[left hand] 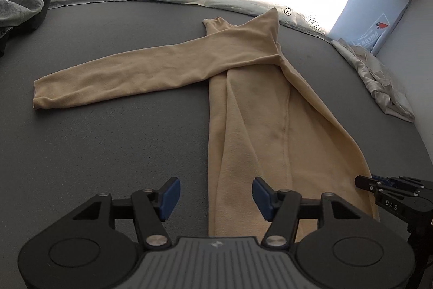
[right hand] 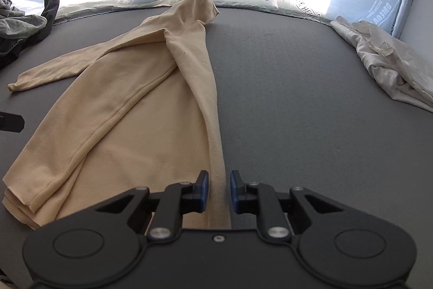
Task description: Fold clothes
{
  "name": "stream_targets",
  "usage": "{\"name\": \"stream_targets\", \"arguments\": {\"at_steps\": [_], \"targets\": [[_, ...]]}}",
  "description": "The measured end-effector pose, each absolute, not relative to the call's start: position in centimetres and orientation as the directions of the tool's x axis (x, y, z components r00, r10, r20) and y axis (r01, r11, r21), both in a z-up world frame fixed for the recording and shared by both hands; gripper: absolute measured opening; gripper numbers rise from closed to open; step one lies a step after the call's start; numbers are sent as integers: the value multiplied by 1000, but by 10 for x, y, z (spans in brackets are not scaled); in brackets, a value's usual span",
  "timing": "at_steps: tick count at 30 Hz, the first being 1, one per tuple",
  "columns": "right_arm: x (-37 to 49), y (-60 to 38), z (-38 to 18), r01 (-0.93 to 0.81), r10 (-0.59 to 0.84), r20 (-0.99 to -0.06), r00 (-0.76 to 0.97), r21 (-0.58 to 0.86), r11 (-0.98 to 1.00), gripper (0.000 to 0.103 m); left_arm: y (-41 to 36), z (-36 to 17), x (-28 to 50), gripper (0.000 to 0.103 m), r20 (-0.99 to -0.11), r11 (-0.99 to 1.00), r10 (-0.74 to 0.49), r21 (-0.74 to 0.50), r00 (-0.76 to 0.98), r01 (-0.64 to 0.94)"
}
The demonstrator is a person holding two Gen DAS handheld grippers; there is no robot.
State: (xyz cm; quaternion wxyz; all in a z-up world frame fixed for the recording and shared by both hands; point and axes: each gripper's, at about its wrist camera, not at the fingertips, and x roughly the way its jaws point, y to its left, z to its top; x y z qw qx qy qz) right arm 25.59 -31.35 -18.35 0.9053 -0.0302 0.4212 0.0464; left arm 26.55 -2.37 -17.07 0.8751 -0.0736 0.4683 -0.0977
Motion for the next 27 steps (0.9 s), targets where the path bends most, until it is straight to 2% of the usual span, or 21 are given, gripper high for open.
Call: {"name": "stream_targets", "arguments": {"at_steps": [3,9,15,20,27], "targets": [[246,-322,-182,-101,88,-761,643,30,994,5,-38,-183,257,63,-833,974,-223,-175,507,141],[230,-323,-167,-126,120,-727,676,47,991,3,-48,-199,242,70,-851,981,-168,-97,497,167],[228,-292,-142,-288,235,-690,684,40,957,3,-46,-199,240,74,-848,981,-176,-111,500,157],[233,-253,-148,-424,313,-702,640,18,906,3,-46,-200,237,80,-843,980,-185,-116,505,164],[250,-238,-163,-405,447,-708,547,244,881,3,-40,-200,232,83,-833,973,-218,-148,509,175]]}}
